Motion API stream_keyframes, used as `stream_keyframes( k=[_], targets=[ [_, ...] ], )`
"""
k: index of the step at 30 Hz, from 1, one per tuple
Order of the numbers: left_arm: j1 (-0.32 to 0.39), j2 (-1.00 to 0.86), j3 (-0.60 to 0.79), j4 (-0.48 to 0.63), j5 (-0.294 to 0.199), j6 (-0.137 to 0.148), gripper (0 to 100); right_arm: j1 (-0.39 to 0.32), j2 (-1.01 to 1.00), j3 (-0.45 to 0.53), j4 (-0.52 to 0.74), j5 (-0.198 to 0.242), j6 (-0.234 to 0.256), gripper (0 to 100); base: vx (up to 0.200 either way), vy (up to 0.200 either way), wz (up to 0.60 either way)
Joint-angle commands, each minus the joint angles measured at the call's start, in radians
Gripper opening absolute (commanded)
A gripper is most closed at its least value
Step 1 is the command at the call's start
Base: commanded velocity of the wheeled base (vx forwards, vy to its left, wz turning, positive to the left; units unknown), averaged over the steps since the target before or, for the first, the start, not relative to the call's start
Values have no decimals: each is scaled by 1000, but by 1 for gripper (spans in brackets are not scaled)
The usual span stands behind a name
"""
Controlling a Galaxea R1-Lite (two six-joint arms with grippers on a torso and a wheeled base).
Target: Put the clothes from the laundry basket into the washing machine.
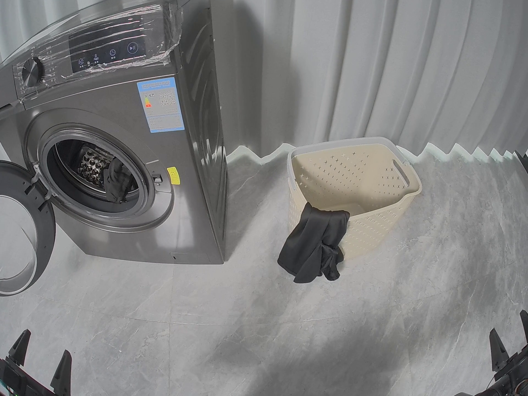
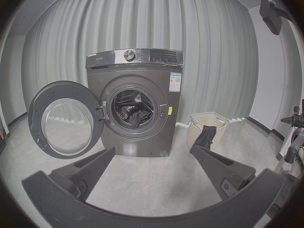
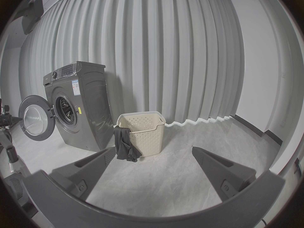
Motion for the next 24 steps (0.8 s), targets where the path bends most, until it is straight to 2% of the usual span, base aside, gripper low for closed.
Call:
stream_keyframes(
  k=[1,11,17,19,20,21,22,24],
  targets=[
    [0,-15,15,0,-1,2,100,1,-13,16,0,0,0,100,0,0,0],
    [0,-13,15,0,-1,2,100,1,-15,16,1,-2,4,100,0,0,0],
    [0,-15,15,0,-1,3,100,2,-16,-4,-35,0,14,100,200,0,0],
    [0,-15,15,0,-1,5,100,10,2,-150,-65,12,55,100,200,0,0],
    [0,-15,15,0,-1,5,100,10,2,-150,-65,12,55,100,200,0,0],
    [0,-15,15,0,-1,5,100,27,67,-209,-34,21,80,100,200,0,0],
    [0,-15,15,0,-1,2,100,39,111,-226,-9,29,86,100,200,0,0],
    [0,-15,15,0,-1,0,100,62,174,-229,8,40,89,100,200,0,0]
  ],
)
